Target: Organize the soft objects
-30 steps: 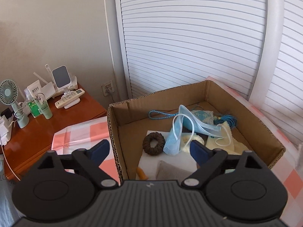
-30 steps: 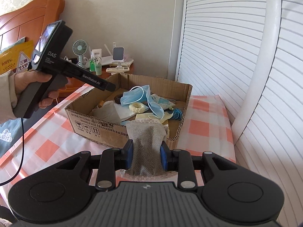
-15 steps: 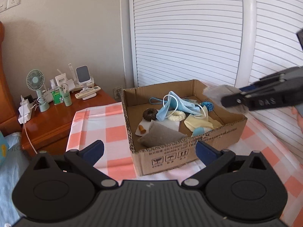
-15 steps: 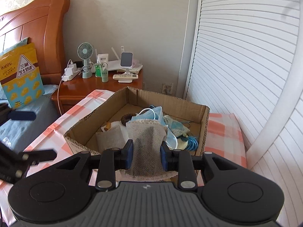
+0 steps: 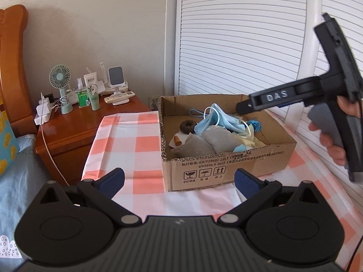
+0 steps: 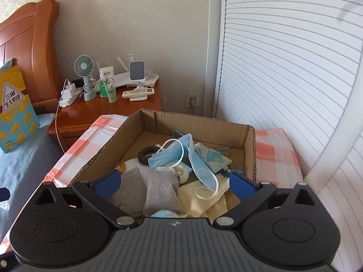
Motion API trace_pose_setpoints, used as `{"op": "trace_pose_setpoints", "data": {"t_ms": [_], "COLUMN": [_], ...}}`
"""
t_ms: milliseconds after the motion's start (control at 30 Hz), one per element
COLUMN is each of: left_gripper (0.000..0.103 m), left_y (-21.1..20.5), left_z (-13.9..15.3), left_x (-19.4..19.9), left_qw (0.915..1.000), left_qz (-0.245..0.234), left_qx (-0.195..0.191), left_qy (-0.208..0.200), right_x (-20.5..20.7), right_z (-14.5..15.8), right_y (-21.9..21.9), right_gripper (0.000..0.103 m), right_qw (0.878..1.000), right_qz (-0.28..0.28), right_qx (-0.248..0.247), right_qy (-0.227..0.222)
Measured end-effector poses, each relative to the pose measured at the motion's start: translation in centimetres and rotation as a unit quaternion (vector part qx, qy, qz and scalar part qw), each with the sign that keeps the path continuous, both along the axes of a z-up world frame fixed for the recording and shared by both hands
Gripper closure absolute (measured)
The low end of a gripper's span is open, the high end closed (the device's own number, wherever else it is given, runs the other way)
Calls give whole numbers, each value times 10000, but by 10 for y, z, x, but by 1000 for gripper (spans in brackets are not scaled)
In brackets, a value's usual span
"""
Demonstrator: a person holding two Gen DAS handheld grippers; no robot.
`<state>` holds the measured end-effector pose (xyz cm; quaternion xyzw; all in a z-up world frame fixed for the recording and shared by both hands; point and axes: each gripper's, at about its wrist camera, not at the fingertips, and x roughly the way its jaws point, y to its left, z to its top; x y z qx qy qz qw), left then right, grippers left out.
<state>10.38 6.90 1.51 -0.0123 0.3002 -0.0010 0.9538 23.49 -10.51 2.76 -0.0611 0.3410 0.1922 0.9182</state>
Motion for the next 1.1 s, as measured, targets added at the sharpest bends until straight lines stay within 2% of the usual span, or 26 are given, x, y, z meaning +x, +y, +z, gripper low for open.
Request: {"op": "trace_pose_setpoints", "data": {"t_ms": [200,367,600,1100], "left_gripper": [1,1,1,1], "left_y": [-4,-13,-23,-30], "left_z": [5,13,20,23], "left_x": [14,22,23,21], "left_qw": [9984,9977,9979,9974], "left_qz": [259,176,118,153], "left_qx": [208,248,184,260], "left_qy": [456,607,615,649], "right_x": [-29,-62,-92,-101], "right_z": [-4,-5,1,8], "right_y": [-19,-26,-30,-32], "right_gripper": [0,0,0,0], "right_qw": [9931,9870,9863,9870], "right_qz": [-907,-1268,-1406,-1449], "right_qx": [-439,-604,-459,-386], "right_qy": [603,779,723,571]}}
